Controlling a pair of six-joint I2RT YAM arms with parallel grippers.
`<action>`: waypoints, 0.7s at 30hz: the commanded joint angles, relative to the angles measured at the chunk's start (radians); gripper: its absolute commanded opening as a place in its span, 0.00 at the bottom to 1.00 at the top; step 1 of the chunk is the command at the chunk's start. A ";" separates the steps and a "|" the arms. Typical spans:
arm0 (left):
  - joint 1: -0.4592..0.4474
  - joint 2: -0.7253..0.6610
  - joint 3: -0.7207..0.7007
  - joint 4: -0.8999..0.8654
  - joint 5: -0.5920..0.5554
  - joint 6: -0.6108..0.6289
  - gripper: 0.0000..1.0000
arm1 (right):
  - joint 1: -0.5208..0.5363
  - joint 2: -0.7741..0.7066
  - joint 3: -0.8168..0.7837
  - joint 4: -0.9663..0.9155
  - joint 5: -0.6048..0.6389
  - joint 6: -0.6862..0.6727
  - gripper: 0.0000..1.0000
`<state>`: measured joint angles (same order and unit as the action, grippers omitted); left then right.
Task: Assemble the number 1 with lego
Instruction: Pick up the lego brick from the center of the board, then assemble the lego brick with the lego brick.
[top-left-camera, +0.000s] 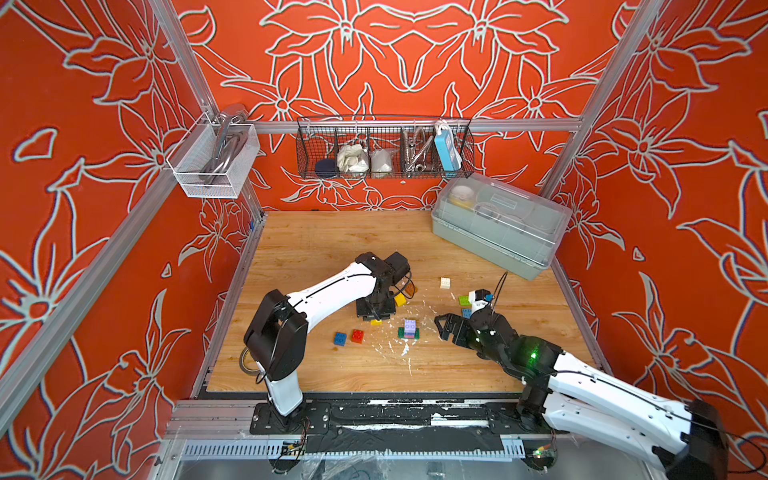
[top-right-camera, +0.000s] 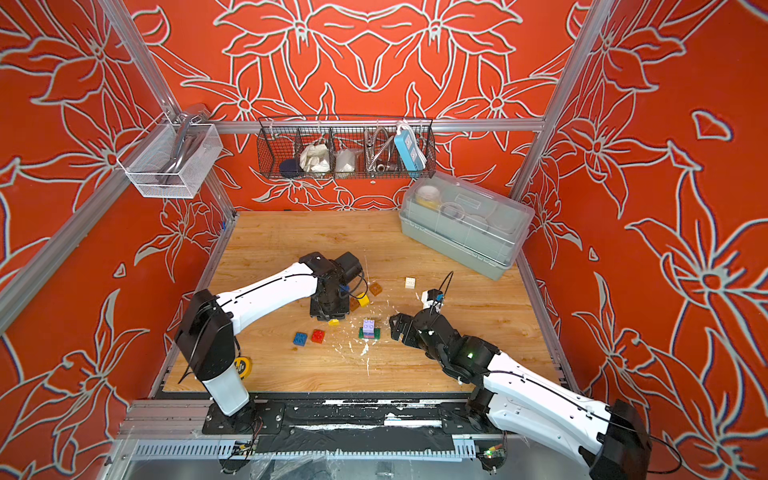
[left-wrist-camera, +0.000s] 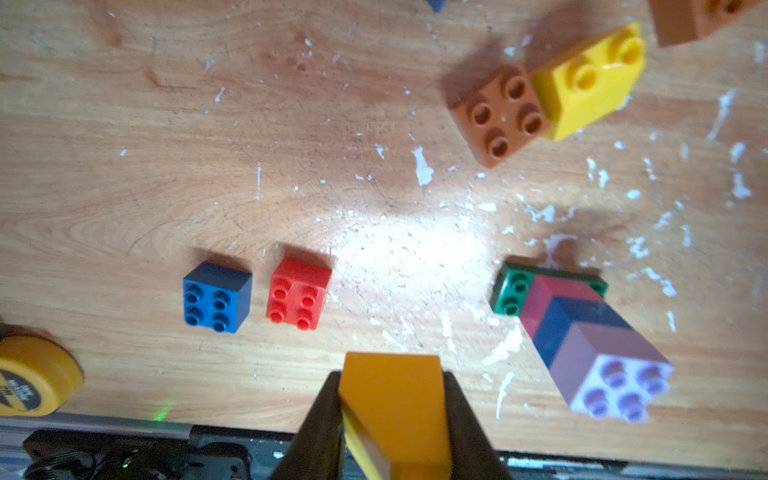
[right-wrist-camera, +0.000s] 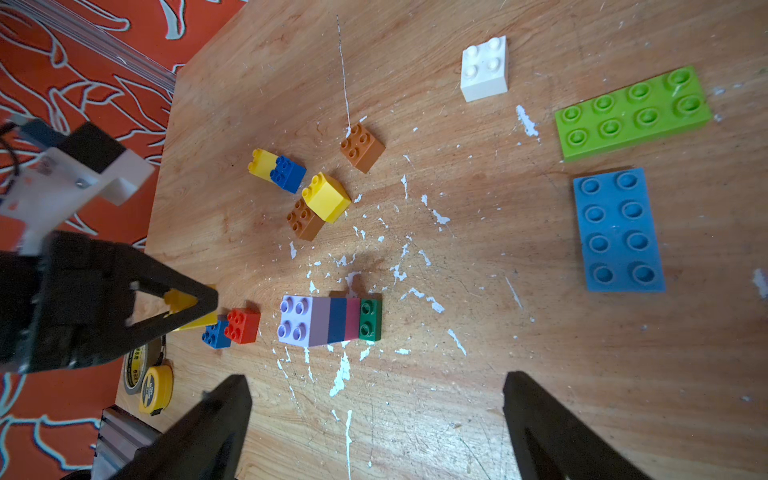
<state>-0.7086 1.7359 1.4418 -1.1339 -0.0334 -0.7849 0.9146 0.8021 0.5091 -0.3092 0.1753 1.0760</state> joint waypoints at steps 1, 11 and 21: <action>-0.040 -0.013 0.071 -0.093 -0.006 0.002 0.18 | -0.003 -0.028 -0.004 -0.022 0.020 0.018 1.00; -0.144 0.144 0.281 -0.095 0.038 0.021 0.16 | -0.003 -0.070 -0.014 -0.050 0.035 0.035 1.00; -0.146 0.203 0.260 0.021 0.091 0.088 0.14 | -0.003 -0.087 -0.026 -0.045 0.036 0.036 1.00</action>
<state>-0.8558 1.9190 1.7092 -1.1435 0.0322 -0.7349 0.9146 0.7223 0.5053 -0.3363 0.1829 1.1076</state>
